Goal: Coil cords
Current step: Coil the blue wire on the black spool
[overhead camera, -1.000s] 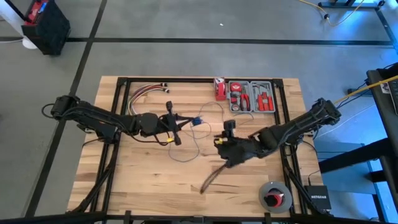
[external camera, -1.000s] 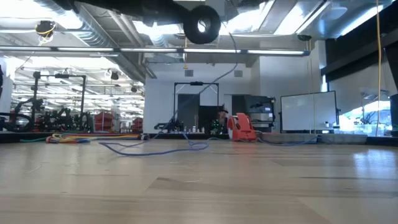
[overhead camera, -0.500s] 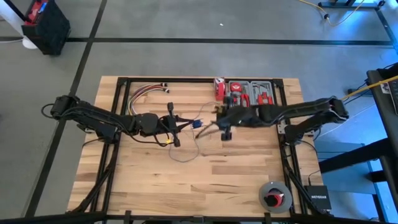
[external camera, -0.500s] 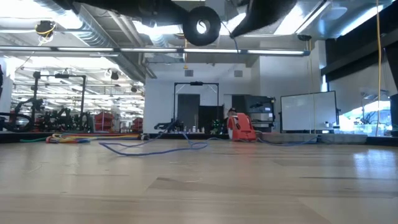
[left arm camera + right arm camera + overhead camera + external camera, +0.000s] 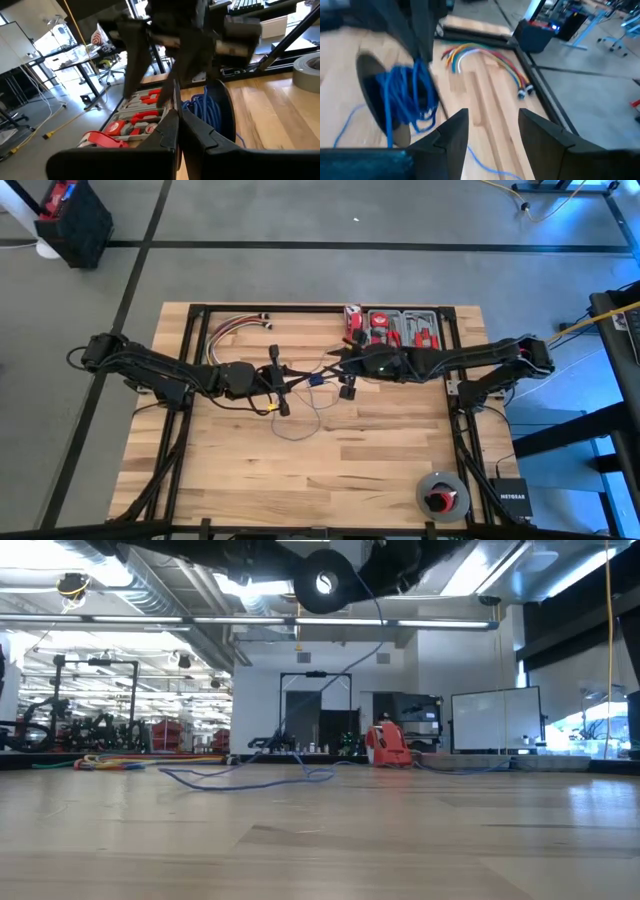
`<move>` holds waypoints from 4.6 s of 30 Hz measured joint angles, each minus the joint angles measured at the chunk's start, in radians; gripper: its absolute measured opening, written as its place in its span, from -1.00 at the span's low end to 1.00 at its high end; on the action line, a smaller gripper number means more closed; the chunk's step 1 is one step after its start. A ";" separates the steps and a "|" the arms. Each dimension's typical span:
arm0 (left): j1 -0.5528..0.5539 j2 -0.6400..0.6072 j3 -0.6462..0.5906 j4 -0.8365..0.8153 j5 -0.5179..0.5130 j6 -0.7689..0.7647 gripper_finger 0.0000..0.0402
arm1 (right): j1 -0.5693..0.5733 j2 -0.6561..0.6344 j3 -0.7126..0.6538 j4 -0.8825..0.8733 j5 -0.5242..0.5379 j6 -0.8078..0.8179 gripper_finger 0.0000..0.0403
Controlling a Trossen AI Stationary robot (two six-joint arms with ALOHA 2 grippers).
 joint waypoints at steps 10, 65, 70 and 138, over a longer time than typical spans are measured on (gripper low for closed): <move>-0.004 -0.007 0.000 -0.059 0.125 0.003 -0.99 | 0.001 -0.031 0.000 -0.029 -0.127 -0.015 -0.12; -0.018 -0.044 0.000 -0.082 0.126 0.002 -0.98 | 0.001 0.032 0.002 0.109 -0.391 0.001 -0.83; -0.018 -0.043 0.000 -0.082 0.129 -0.024 -0.98 | 0.000 0.032 0.002 0.097 -0.391 0.003 -0.87; 0.016 0.124 0.241 -0.576 -0.295 -0.119 -0.99 | 0.039 -0.140 -0.274 0.672 0.023 -0.131 -0.99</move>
